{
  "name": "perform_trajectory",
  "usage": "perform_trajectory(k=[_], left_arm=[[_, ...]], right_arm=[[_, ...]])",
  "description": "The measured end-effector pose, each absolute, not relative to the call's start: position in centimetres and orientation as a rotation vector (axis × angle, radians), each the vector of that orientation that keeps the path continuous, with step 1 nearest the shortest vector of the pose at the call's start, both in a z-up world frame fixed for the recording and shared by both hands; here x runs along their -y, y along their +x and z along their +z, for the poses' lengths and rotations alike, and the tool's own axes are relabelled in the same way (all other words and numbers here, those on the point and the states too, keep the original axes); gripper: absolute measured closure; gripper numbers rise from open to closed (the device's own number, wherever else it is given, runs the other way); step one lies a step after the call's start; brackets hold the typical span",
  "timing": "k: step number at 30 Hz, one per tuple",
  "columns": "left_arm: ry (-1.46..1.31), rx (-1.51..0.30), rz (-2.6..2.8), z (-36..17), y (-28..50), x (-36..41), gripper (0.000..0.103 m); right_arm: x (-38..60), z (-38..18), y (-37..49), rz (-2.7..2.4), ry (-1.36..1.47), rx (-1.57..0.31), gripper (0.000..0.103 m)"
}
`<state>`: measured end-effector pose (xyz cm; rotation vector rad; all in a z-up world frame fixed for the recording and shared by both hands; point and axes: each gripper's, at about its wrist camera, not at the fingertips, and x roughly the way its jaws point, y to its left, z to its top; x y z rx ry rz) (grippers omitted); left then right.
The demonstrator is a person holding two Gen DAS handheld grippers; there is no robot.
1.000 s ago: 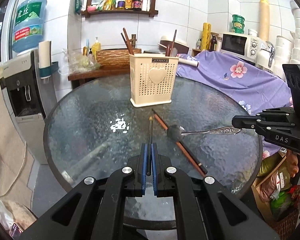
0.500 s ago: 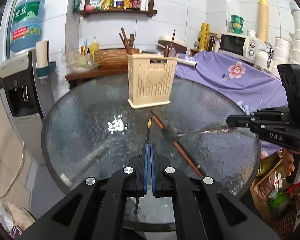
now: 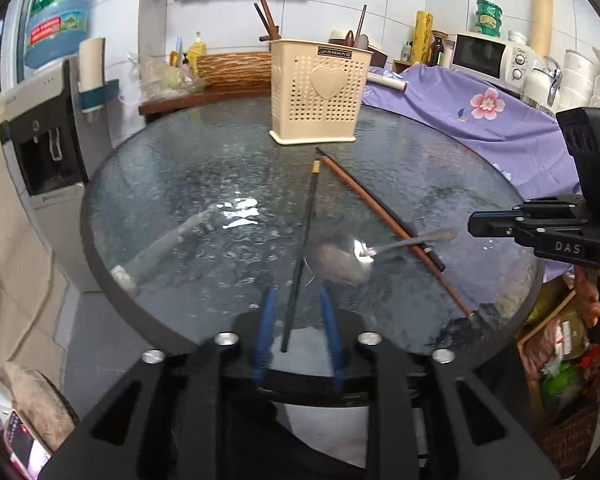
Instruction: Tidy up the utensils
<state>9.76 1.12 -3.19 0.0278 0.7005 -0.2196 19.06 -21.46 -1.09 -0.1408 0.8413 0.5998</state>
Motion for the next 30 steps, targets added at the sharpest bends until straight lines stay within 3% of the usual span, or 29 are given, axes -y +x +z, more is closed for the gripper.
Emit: perform_trajectory(k=[2,3,18,30], left_arm=[[0.035,-0.696,-0.217,-3.2,9.5,-1.2,0.069],[0.035,-0.699,-0.217,-3.2,9.4,-1.4,0.069],[0.056,-0.747,-0.231,-3.9,10.3,-1.4,0.069],[0.035,-0.755,-0.229,-4.0,10.0,-1.9,0.069]], right_arm=[[21.5,-1.1,19.1,0.6,-0.152,-0.826,0.042],[21.5,-0.9,19.0,0.608,-0.162,-0.81,0.04],[17.6,-2.4,22.4,0.812,-0.629,-0.861,0.04],[15.1,-0.4,21.2,0.876,-0.521,-0.86,0.04]])
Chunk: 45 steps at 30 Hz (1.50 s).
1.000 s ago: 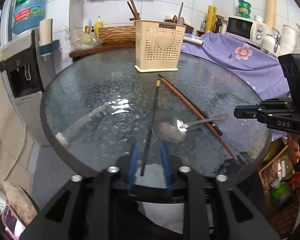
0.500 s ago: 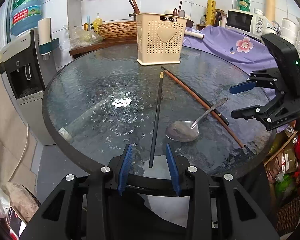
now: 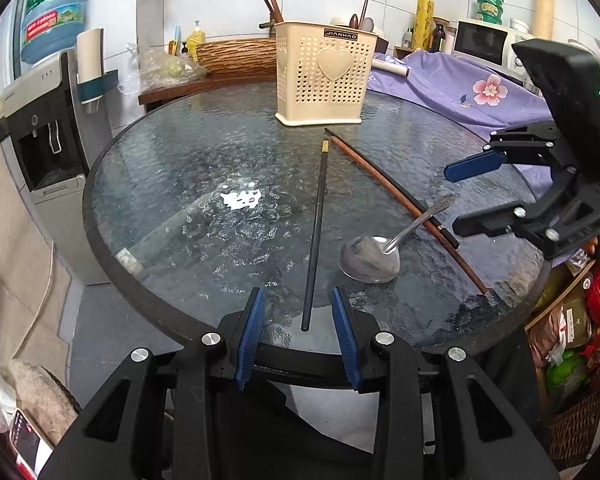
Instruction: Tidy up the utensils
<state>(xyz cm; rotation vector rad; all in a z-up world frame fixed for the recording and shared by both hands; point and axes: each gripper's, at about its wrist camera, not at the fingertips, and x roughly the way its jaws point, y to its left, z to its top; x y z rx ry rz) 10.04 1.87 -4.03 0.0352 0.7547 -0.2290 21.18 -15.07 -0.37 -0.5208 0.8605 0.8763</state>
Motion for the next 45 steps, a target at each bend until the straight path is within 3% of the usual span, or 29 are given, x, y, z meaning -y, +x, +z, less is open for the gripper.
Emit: perform_trajectory(k=[3,15,28,45], left_arm=[[0.046,-0.754,-0.229,-4.0,9.9,-1.6,0.069],[0.067,-0.746,-0.244,-4.1,9.8,-1.6,0.074],[0.086,-0.752,-0.276,-4.1,10.1,-1.2,0.076],[0.1,-0.762,-0.276,-4.1,10.5,-0.9,0.077]], right_arm=[[13.1,-0.5,20.1,0.865,-0.503,-0.858,0.04],[7.5,-2.4,17.1,0.803,-0.607,-0.83,0.059],[13.6,-0.9,20.2,0.736,-0.499,-0.898,0.059],[16.2,-2.6,25.9,0.887,-0.579,-1.02,0.059]])
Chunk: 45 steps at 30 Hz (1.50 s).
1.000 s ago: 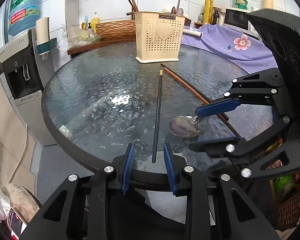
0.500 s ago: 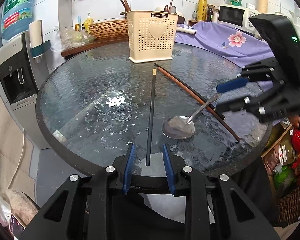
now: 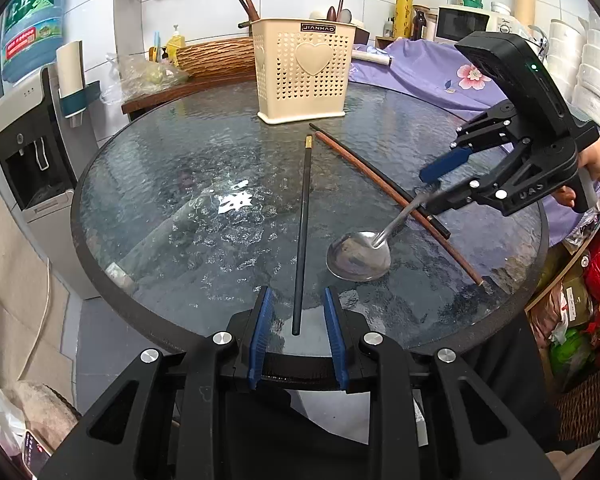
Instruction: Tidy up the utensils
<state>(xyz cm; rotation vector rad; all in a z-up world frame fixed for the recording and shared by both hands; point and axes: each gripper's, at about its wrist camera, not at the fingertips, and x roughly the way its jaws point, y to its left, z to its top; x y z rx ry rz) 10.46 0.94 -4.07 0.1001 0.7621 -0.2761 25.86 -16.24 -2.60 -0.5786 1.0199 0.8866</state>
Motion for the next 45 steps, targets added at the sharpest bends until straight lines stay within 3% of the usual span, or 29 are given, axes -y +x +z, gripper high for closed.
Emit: perform_trajectory(k=[11,27,35,45], left_arm=[[0.098,-0.758,-0.273,-4.1,10.5,-1.1,0.077],[0.103,-0.75,-0.261,-4.2,10.6,-0.9,0.078],[0.113,-0.757,-0.243,-4.2,10.0,-1.4,0.097],[0.128,-0.778,-0.257,-3.9,9.9,-1.0,0.099]], right_arm=[[17.1,-2.9,22.2,0.909,-0.563,-1.001,0.086],[18.8,-2.8,20.5,0.69,-0.416,-1.011,0.087],[19.5,-2.6,20.3,0.67,-0.35,-0.972,0.087],[19.3,-1.3,19.9,0.657,-0.337,-0.921,0.088]])
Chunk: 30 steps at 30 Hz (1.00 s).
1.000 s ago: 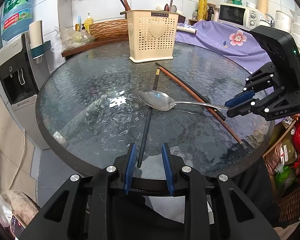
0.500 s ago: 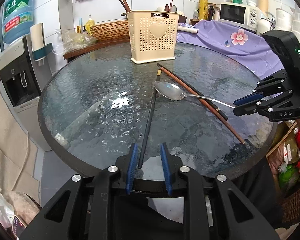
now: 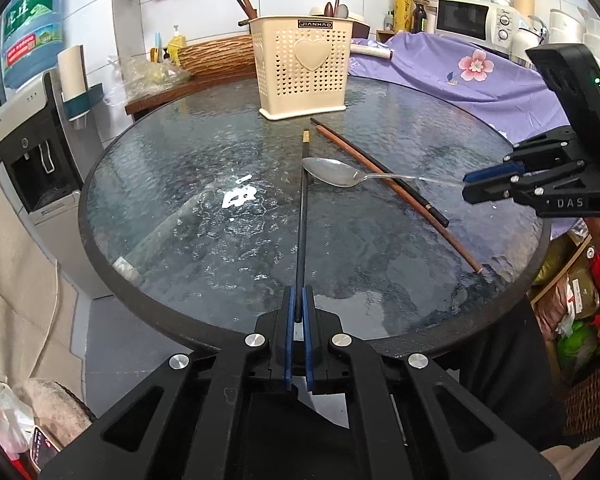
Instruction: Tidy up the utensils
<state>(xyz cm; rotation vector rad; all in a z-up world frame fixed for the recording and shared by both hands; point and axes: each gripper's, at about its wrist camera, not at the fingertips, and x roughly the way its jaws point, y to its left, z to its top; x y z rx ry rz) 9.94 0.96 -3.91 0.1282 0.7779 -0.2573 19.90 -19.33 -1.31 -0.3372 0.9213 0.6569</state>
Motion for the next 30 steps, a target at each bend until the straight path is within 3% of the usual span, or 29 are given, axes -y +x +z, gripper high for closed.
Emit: perform_trajectory(k=[3,6,30], left_arm=[[0.122,-0.745,-0.248,-3.2,9.7,-1.2,0.099],[0.097,-0.676,-0.24,-1.2,9.3,-1.6,0.099],[-0.034,-0.364,-0.292,10.6,13.9,-1.9,0.1]], right_arm=[[19.5,-0.2,19.7,0.654,-0.326,-0.89,0.089],[19.7,1.3,19.5,0.658,-0.306,-0.842,0.099],[18.4,8.4,22.4,0.657,-0.255,-0.646,0.101]])
